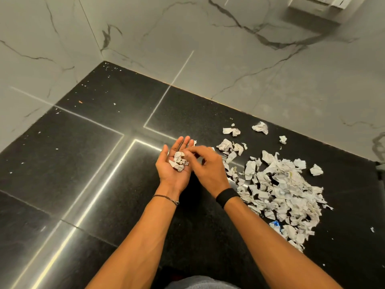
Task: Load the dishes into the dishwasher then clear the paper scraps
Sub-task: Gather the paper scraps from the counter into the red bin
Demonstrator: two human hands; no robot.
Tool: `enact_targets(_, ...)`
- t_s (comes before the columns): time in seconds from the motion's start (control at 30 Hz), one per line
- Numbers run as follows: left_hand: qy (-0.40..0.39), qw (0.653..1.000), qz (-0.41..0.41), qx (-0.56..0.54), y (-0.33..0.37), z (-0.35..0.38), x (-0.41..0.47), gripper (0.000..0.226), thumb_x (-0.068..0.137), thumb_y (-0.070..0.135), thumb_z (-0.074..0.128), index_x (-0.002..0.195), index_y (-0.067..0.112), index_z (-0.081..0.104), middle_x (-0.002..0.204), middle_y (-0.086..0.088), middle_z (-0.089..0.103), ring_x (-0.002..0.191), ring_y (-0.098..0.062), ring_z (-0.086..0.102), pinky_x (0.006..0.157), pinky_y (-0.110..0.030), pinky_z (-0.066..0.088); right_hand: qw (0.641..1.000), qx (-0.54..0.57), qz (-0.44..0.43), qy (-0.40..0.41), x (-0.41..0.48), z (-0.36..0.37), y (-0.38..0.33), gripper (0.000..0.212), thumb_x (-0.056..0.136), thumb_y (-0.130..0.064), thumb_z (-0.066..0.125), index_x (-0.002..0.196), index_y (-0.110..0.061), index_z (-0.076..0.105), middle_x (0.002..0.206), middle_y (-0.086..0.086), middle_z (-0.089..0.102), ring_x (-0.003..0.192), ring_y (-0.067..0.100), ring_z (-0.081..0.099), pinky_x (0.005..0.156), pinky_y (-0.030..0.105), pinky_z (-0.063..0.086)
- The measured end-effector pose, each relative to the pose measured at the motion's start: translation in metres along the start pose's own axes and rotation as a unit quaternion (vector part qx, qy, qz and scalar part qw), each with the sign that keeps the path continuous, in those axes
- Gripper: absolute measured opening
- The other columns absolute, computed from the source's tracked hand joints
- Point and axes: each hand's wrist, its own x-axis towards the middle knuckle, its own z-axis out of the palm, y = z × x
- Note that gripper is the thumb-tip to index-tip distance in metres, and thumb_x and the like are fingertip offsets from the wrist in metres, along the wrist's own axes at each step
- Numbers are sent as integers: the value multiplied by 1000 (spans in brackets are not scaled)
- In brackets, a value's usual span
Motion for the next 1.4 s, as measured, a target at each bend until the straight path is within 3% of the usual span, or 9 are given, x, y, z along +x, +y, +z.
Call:
enact_targets(0.1, -7, 1000, 1, 0, 4, 0, 3, 48, 106, 34, 43, 135, -1, 58, 134, -21, 65, 122, -35, 65, 106, -43, 49, 997, -67, 32, 27, 22, -4, 26, 12, 95, -22, 67, 105, -18, 74, 101, -8, 71, 92, 9, 61, 87, 28, 47)
enact_targets(0.23, 5, 1000, 15, 6, 14, -2, 8, 48, 106, 34, 43, 133, -2, 59, 135, -23, 64, 121, -36, 66, 104, -43, 50, 969, -238, 43, -61, 55, 1, 55, 31, 94, -30, 67, 123, -20, 70, 115, 2, 67, 104, 26, 56, 91, 36, 44)
enact_targets(0.43, 20, 999, 38, 8, 23, -6, 6, 47, 106, 35, 43, 132, -1, 60, 133, -21, 65, 121, -34, 66, 104, -42, 51, 939, -336, -7, -76, 54, 15, 59, 16, 97, -33, 61, 103, -25, 73, 94, -3, 68, 97, 27, 57, 75, 37, 35)
enact_targets(0.53, 23, 999, 44, 11, 20, -6, 1, 48, 106, 35, 43, 135, -1, 59, 132, -21, 66, 121, -34, 66, 104, -42, 51, 973, -225, 42, -19, 41, 11, 50, 9, 93, -31, 67, 96, -25, 73, 90, -7, 69, 93, 21, 58, 78, 38, 43)
enact_targets(0.67, 11, 999, 42, 19, 10, 1, -8, 48, 107, 34, 41, 135, 0, 58, 133, -21, 66, 123, -34, 65, 105, -43, 51, 998, -7, 55, 1, 21, -5, 5, 10, 92, -28, 72, 100, -24, 75, 96, -13, 72, 94, 7, 60, 85, 21, 46)
enact_targets(0.83, -19, 1000, 24, -4, -6, 15, -31, 51, 107, 38, 39, 137, -1, 56, 131, -23, 66, 119, -36, 67, 108, -46, 48, 997, 17, 11, -70, -17, -17, -28, 17, 94, -29, 69, 110, -30, 76, 99, -10, 68, 96, 7, 57, 87, 15, 40)
enact_targets(0.93, -46, 999, 20, -19, -12, 19, -52, 50, 107, 37, 40, 136, 1, 57, 132, -22, 66, 118, -35, 68, 109, -44, 48, 997, 68, 29, 6, -33, -24, -32, 22, 99, -34, 60, 114, -28, 75, 105, -7, 64, 105, 10, 59, 93, 24, 47)
enact_targets(1.13, -76, 997, 16, -28, -25, 18, -96, 48, 105, 37, 42, 133, 2, 60, 134, -21, 65, 121, -34, 66, 106, -41, 51, 963, 217, 112, 116, -60, -25, -52, 27, 108, -21, 46, 121, -16, 69, 120, -2, 69, 116, 9, 63, 103, 34, 51)
enact_targets(1.4, -32, 998, 38, -28, -34, -26, -141, 48, 107, 38, 40, 127, 1, 63, 129, -21, 68, 123, -33, 65, 106, -40, 50, 842, 431, 261, 195, -123, 9, -80, 33, 108, -20, 42, 126, -8, 66, 129, 10, 68, 124, 17, 62, 109, 34, 48)
